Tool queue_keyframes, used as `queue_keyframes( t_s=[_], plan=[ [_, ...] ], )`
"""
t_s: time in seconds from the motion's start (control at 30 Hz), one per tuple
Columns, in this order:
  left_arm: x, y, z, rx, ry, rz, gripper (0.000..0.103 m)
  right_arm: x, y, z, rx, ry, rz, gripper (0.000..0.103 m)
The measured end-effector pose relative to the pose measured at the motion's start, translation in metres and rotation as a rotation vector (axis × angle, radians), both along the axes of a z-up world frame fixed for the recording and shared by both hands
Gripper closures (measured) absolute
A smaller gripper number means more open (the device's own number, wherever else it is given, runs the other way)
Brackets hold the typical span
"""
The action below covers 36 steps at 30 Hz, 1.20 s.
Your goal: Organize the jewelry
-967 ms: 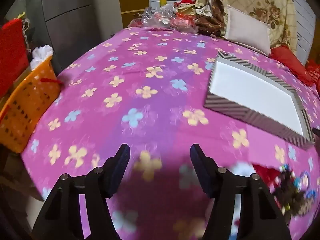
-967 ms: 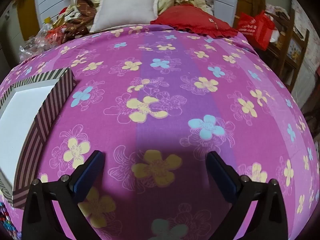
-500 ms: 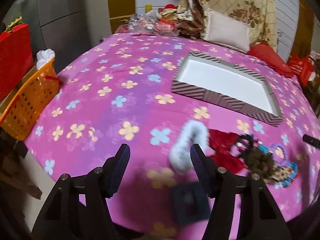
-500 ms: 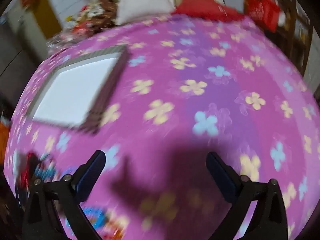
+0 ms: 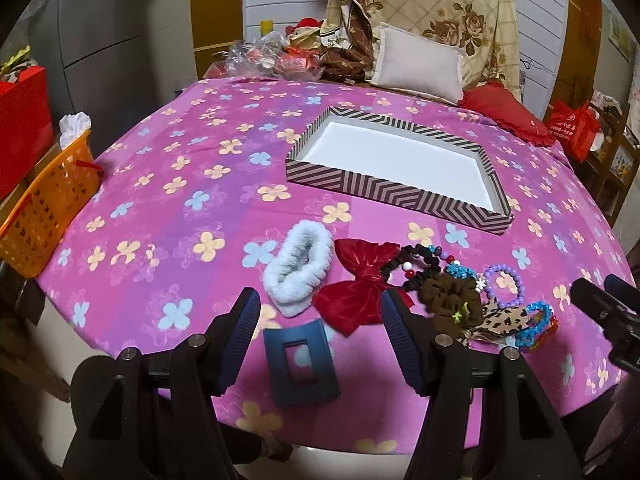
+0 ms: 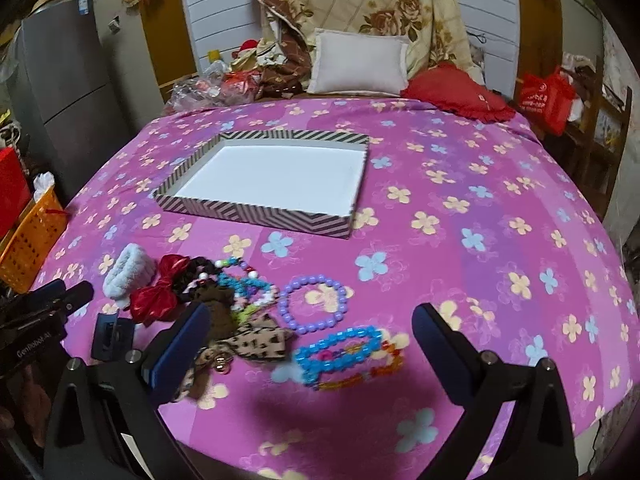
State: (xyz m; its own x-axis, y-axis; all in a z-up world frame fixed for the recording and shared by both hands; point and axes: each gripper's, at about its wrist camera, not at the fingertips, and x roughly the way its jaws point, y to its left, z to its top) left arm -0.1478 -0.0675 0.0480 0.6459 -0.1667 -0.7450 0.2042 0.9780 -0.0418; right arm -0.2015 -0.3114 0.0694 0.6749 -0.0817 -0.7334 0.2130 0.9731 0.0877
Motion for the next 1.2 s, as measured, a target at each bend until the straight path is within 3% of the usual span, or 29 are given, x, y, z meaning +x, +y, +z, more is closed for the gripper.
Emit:
queue_keyframes(
  t_s=[0.43, 1.2],
  plan=[
    [-0.011, -0.007, -0.001, 0.012, -0.011, -0.003, 0.033, -0.002, 0.032, -0.005, -0.064, -0.003, 0.010, 0.001],
    [-0.012, -0.006, -0.001, 0.017, -0.010, 0.001, 0.033, -0.001, 0.053, -0.009, -0.078, 0.052, 0.011, 0.001]
  ],
)
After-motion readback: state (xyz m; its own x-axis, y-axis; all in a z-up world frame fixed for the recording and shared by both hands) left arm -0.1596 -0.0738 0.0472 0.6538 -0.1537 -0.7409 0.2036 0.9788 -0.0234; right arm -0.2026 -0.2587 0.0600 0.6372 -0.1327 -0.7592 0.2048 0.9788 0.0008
